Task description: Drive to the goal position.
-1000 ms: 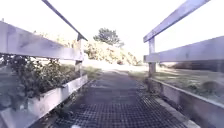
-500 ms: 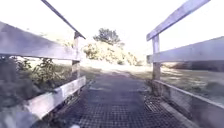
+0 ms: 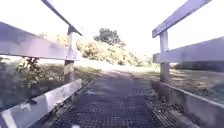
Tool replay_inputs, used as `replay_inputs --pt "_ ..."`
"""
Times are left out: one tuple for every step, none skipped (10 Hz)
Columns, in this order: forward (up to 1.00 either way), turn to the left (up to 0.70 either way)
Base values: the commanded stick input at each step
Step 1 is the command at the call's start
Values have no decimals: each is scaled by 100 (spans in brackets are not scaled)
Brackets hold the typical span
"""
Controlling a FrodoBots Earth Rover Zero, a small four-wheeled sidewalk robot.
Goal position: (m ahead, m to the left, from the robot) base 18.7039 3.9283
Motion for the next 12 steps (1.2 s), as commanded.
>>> replay_inputs --pt "70 0" --pt "70 0" --pt "70 0" --pt "70 0" --pt "70 0" --pt "70 0" --pt "70 0" --pt "70 0" --pt "70 0" --pt "70 0" --pt "70 0" --pt "70 0"
